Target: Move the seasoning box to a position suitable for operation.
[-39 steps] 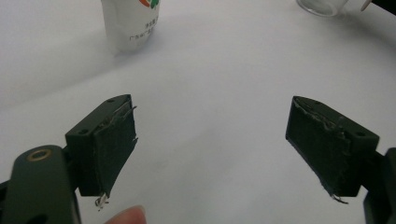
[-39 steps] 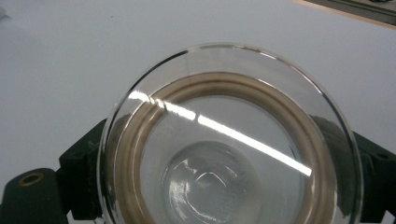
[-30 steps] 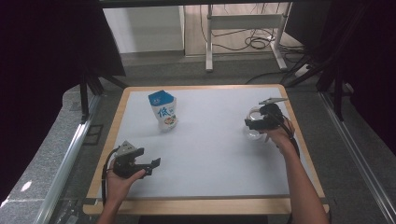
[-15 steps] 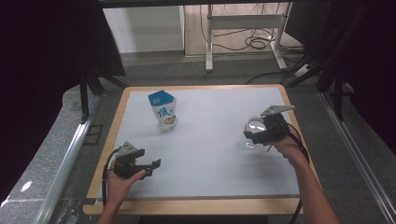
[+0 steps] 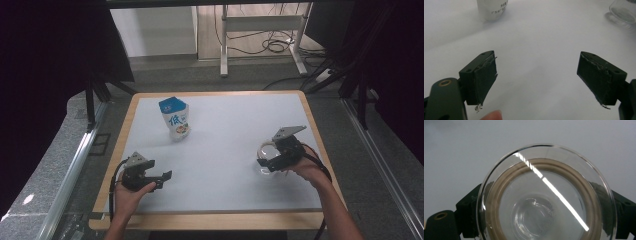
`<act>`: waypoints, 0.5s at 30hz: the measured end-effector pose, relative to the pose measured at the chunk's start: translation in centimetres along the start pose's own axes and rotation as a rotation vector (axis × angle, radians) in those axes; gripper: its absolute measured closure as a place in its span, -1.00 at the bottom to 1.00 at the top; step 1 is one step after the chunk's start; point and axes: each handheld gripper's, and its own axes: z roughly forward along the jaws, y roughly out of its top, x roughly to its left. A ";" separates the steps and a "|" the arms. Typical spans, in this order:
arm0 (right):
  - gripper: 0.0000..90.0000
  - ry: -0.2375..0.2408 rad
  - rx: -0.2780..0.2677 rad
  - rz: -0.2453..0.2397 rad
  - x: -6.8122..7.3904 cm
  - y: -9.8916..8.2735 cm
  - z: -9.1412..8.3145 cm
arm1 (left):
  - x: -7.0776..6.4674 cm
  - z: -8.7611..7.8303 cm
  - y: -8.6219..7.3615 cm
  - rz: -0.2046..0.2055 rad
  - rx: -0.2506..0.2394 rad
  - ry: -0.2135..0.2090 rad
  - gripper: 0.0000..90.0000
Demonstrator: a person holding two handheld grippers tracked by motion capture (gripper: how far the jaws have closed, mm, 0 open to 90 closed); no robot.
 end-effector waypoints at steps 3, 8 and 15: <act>-0.75 0.002 0.019 -0.016 -0.2 -0.1 0.5 | 0.0 0.1 0.0 0.000 0.003 0.002 -0.64; -0.76 -0.002 0.031 -0.007 -0.3 -0.2 1.3 | 0.0 0.1 -0.1 -0.004 0.009 0.002 -0.64; -0.89 -0.072 -0.064 0.024 0.4 0.3 -0.1 | -0.1 0.2 -0.2 0.002 0.010 -0.003 -0.64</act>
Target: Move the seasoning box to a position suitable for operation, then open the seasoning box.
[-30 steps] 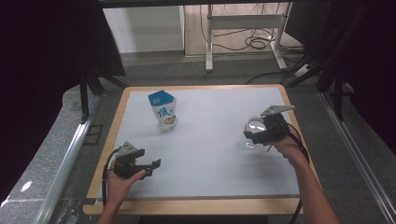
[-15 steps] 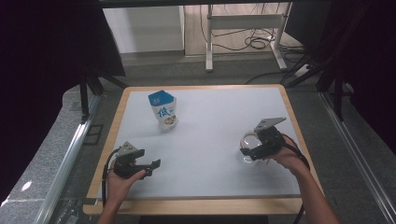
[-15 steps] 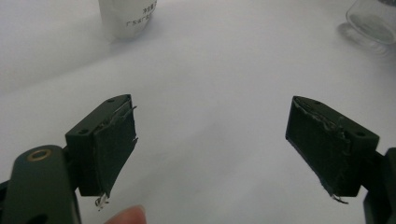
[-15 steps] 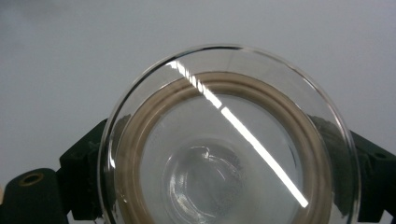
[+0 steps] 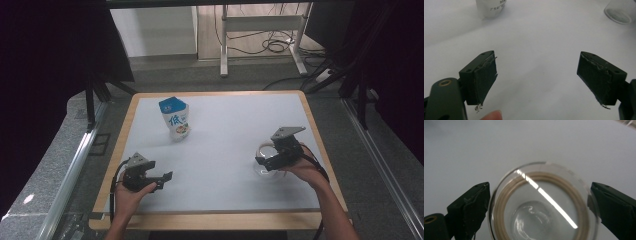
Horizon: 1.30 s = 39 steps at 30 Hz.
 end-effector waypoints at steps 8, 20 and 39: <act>-0.46 -0.090 -0.218 0.173 0.4 -0.8 -3.8 | 0.1 -0.1 -0.1 0.000 -0.005 -0.009 -0.63; 0.54 -0.214 -0.318 0.249 2.0 -4.2 -6.5 | -0.4 -0.4 -0.2 0.021 -0.046 -0.028 -0.47; 1.00 -0.202 -0.274 0.237 1.5 -5.3 -6.0 | -3.2 2.9 1.3 0.045 -0.014 -0.082 -0.06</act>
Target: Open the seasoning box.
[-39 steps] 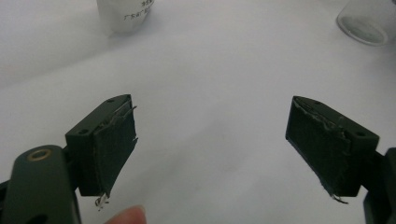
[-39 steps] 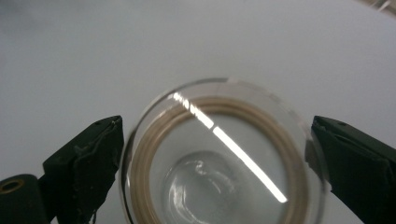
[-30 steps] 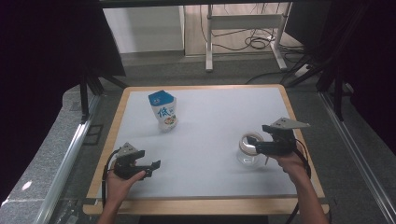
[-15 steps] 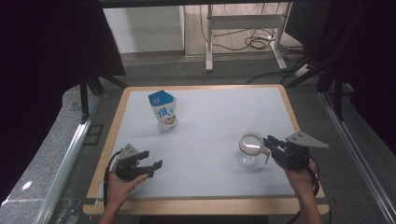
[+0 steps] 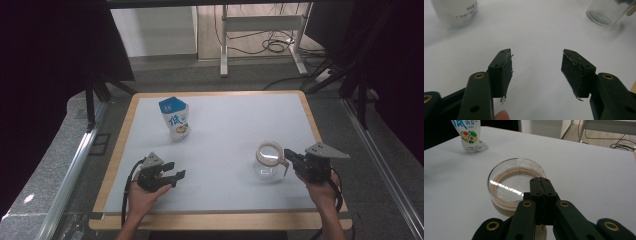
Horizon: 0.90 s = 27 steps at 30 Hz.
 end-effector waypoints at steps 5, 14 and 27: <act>1.00 -0.007 0.007 0.008 0.2 -0.3 -0.2 | -1.0 1.4 1.0 0.027 -0.010 -0.044 -0.01; 1.00 0.001 -0.008 0.037 0.3 -1.1 -0.6 | -2.9 4.4 3.6 0.048 -0.031 -0.125 0.23; 1.00 0.008 -0.049 0.066 0.3 -1.8 -0.7 | -8.1 10.1 9.3 0.147 -0.027 -0.231 0.83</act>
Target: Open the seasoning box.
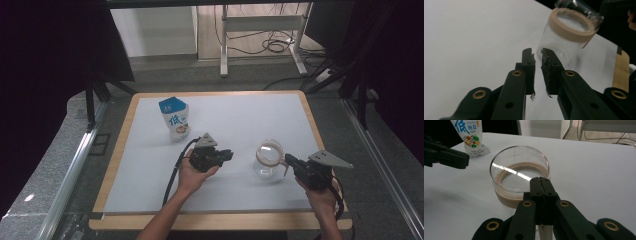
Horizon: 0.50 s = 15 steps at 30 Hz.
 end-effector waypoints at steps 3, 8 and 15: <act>1.00 0.005 0.001 0.005 -0.1 -0.1 -0.1 | -0.6 1.3 1.0 0.024 0.010 -0.013 0.84; 1.00 0.006 -0.001 0.007 -0.1 -0.2 -0.2 | -1.7 2.9 2.4 0.055 0.016 -0.030 0.87; 1.00 0.008 -0.002 0.013 -0.3 -0.3 -0.2 | -2.8 3.9 3.7 0.075 0.011 -0.060 0.89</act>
